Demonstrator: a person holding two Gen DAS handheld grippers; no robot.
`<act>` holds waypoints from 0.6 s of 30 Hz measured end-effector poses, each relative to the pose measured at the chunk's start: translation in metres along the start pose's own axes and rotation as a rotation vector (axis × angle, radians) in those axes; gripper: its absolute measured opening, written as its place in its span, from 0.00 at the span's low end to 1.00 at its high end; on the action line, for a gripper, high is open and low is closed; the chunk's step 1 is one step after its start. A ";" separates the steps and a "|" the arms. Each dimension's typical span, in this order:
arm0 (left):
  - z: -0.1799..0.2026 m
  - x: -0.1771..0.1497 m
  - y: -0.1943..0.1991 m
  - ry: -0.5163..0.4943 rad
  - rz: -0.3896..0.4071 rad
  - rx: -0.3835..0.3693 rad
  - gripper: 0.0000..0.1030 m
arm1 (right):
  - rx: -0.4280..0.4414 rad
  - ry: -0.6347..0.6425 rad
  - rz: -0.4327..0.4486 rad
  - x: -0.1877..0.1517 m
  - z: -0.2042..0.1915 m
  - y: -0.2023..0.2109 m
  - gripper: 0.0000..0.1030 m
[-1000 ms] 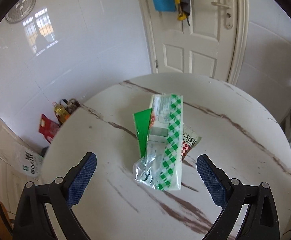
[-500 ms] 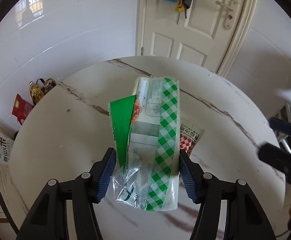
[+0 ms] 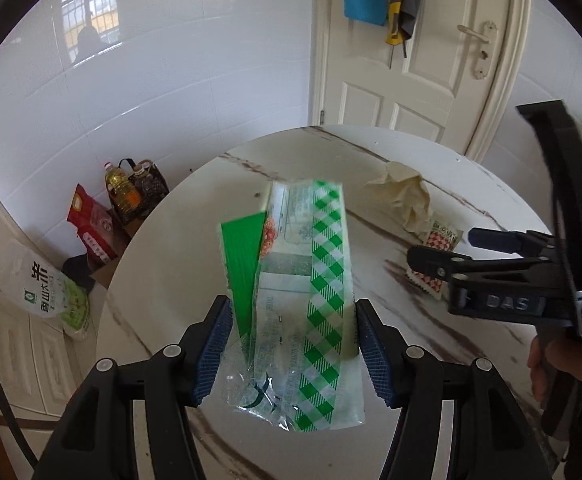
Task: Collect trash
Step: 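Grasp the red-and-white sauce packet with the right tool while the left tool holds the package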
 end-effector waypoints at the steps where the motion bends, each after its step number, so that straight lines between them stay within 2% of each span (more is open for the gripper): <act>1: -0.001 -0.005 0.005 0.007 0.001 -0.002 0.56 | -0.022 -0.004 -0.006 0.001 -0.002 -0.004 0.87; 4: -0.006 -0.011 0.012 0.005 0.004 -0.006 0.56 | -0.110 0.025 -0.006 0.003 -0.008 -0.010 0.82; 5: -0.007 -0.012 0.015 0.001 0.008 -0.011 0.56 | -0.128 0.032 -0.006 0.003 -0.009 -0.010 0.77; 7: -0.004 -0.013 0.019 -0.003 0.007 -0.023 0.56 | -0.150 0.049 -0.004 0.003 -0.007 -0.008 0.62; 9: -0.001 -0.014 0.018 -0.013 0.000 -0.036 0.56 | -0.150 0.086 -0.002 0.001 -0.006 -0.006 0.42; 10: 0.001 -0.014 0.017 -0.014 -0.001 -0.037 0.56 | -0.149 0.099 -0.006 0.001 -0.005 -0.005 0.37; 12: 0.005 -0.015 0.016 -0.013 -0.005 -0.044 0.56 | -0.140 0.127 -0.012 -0.002 -0.003 -0.002 0.16; 15: 0.015 -0.017 0.018 -0.022 -0.007 -0.061 0.56 | -0.117 0.156 -0.021 -0.010 0.003 0.002 0.08; 18: 0.026 -0.017 0.022 -0.035 -0.004 -0.072 0.56 | -0.077 0.163 -0.007 -0.020 0.011 0.012 0.05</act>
Point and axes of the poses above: each gripper's, at about its wrist camera, not at the fingertips, and y roughly against the way its jaws point, z to its right, x to its top, the point moved 4 cm from there along -y, roughly the way its jaws point, and after that the axes turned 14 degrees about -z, right-handed, at the moved point
